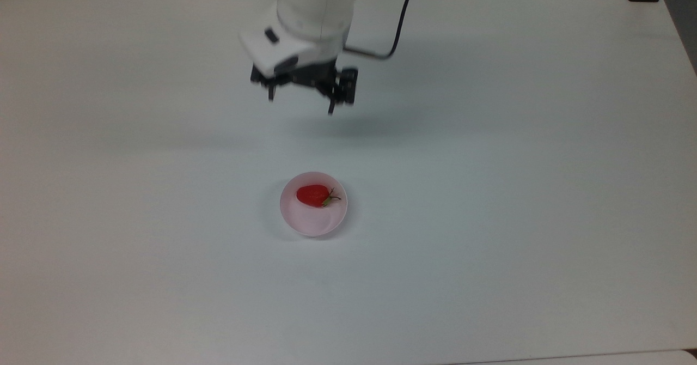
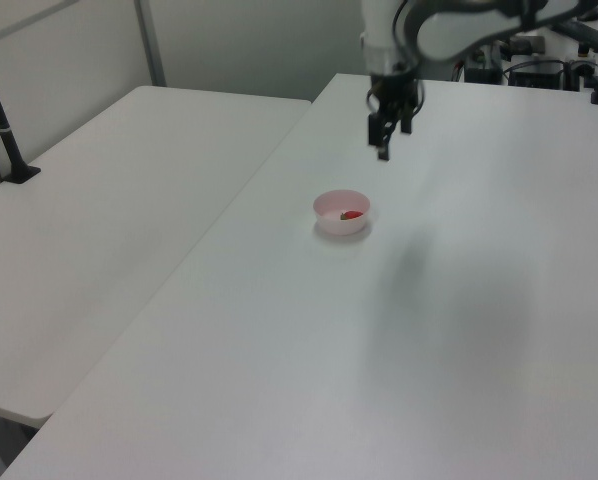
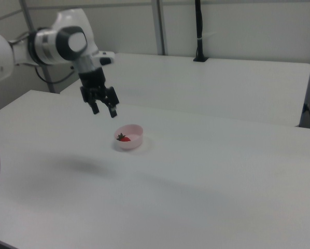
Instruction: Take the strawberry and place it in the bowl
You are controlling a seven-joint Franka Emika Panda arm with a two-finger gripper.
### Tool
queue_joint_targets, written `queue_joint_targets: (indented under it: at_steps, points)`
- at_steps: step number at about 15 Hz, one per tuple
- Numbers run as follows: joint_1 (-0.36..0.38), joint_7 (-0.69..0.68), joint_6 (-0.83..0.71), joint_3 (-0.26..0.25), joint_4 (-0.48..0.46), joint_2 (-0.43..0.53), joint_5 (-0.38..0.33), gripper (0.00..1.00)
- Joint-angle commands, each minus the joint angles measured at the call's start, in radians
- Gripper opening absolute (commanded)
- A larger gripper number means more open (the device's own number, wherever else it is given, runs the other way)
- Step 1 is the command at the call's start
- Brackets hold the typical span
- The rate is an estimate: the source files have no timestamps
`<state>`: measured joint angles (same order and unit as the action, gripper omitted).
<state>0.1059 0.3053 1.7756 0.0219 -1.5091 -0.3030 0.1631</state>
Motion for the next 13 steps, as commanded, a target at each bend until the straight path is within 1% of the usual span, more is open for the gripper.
queue_joint_targets:
  at_steps: [1,2,4,7,9,13]
  points:
    - [0.011,-0.064,-0.071,-0.025,-0.103,0.168,-0.036,1.0]
    - [0.005,-0.087,-0.074,-0.025,-0.135,0.209,-0.045,1.0]
    - [-0.021,-0.147,-0.091,-0.025,-0.169,0.271,-0.083,1.0]
    - [-0.064,-0.204,-0.142,-0.026,-0.169,0.326,-0.118,1.0]
    - [-0.089,-0.209,-0.147,-0.027,-0.169,0.334,-0.151,1.0]
    - [-0.092,-0.209,-0.147,-0.027,-0.163,0.332,-0.152,1.0]
